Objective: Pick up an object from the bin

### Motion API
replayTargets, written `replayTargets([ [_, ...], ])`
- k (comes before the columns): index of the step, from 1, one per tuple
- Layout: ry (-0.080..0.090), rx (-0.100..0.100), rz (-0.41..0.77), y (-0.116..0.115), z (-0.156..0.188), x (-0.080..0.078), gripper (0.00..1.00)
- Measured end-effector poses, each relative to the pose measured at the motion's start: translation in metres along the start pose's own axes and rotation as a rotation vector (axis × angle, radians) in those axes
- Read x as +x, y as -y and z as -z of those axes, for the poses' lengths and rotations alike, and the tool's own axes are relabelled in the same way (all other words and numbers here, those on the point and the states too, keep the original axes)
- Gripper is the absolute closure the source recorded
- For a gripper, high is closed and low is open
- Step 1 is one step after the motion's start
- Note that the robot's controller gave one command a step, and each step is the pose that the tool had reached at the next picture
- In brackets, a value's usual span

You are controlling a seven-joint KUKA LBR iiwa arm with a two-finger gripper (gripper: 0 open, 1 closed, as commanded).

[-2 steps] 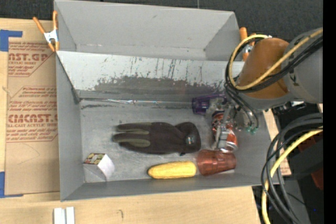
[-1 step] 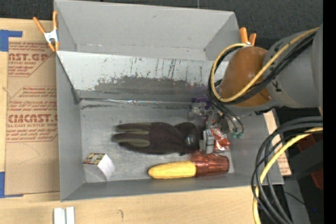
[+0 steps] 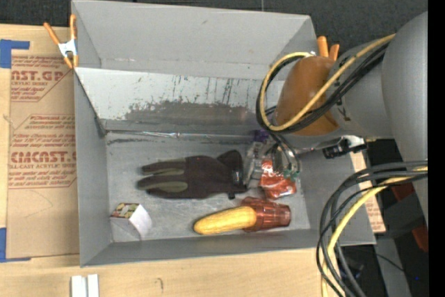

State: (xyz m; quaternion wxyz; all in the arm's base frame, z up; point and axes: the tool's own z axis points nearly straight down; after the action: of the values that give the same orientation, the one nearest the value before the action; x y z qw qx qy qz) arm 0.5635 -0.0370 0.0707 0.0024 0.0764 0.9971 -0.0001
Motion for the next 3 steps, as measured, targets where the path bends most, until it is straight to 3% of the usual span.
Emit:
replayTargets([
  [1, -0.002, 0.001, 0.000, 0.000, 0.000, 0.001, 0.00],
  [2, -0.002, 0.001, 0.000, 0.000, 0.000, 0.001, 0.00],
  [3, 0.000, 0.000, -0.034, -0.048, 0.002, 0.010, 0.00],
])
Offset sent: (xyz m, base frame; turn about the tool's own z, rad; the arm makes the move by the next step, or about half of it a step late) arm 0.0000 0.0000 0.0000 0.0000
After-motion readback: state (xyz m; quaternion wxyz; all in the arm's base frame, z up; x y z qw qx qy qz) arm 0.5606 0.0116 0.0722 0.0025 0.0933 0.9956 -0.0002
